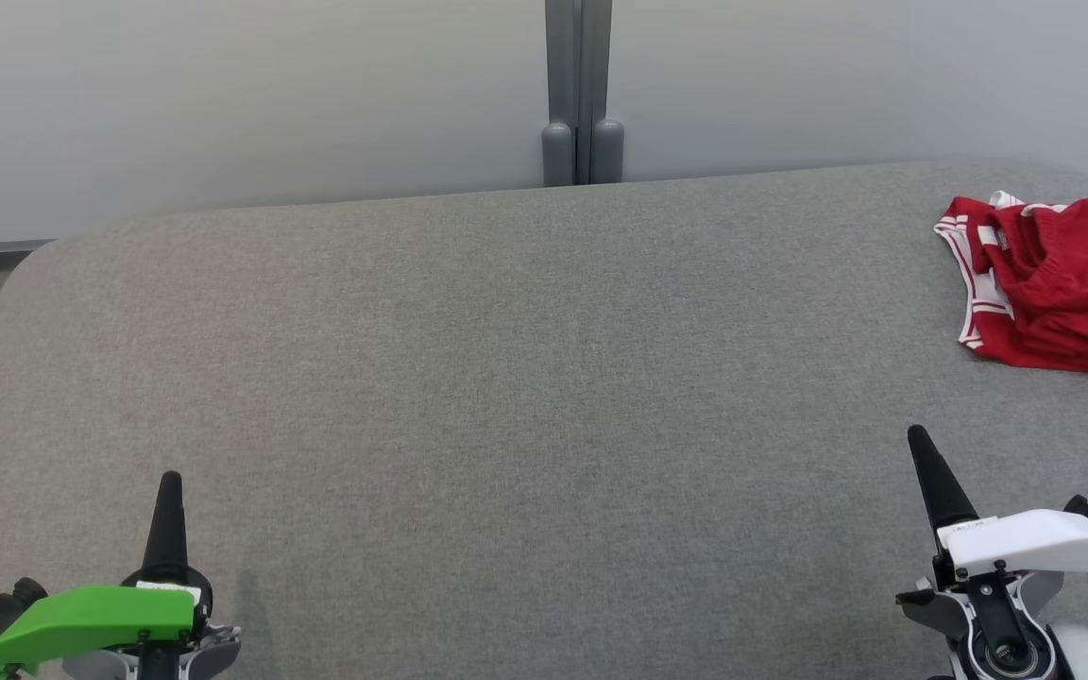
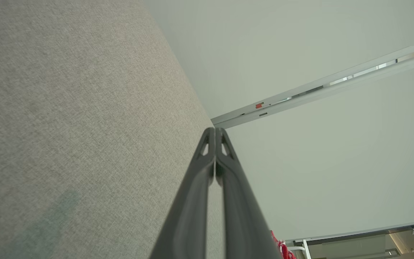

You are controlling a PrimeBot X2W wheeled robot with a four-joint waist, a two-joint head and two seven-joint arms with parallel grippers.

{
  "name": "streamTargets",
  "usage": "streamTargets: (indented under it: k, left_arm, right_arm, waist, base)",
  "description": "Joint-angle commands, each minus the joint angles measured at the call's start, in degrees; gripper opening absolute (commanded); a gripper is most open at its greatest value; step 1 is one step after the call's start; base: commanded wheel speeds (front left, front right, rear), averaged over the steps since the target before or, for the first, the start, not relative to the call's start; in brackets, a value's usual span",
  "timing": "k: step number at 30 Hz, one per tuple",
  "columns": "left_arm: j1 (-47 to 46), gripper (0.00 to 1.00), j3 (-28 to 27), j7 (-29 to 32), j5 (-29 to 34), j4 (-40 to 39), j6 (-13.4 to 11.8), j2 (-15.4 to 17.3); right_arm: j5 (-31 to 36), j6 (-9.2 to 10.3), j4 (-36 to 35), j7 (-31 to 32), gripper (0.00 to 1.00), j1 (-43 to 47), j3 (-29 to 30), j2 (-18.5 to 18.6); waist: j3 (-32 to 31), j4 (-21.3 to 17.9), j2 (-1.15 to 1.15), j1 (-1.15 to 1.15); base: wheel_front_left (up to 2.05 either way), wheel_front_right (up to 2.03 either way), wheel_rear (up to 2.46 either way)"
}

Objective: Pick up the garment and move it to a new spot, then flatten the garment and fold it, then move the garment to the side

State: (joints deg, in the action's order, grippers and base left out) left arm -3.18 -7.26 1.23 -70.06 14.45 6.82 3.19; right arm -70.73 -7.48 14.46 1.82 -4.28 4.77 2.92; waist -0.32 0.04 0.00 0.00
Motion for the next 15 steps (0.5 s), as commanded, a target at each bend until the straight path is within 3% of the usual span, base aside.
streamTargets:
  k: [1, 15]
  left_arm:
    - [-1.45, 0.00, 0.04, 0.30, -1.52, -0.57, 0.31, 0.15]
    - [-2.15, 0.00, 0.29, 2.12, -8.65, -0.52, 0.46, 0.00]
  right_arm:
    - [-1.45, -0.03, -0.62, 0.31, 0.00, -1.13, 0.23, 0.11]
    - [-8.39, -0.03, -0.63, 1.88, 0.00, -1.45, 0.81, 0.07]
  waist:
    - [0.01, 0.00, 0.00, 0.00]
    - [0.16, -0.01, 0.00, 0.00]
  base:
    - [0.00, 0.00, 0.00]
    - [0.00, 0.00, 0.00]
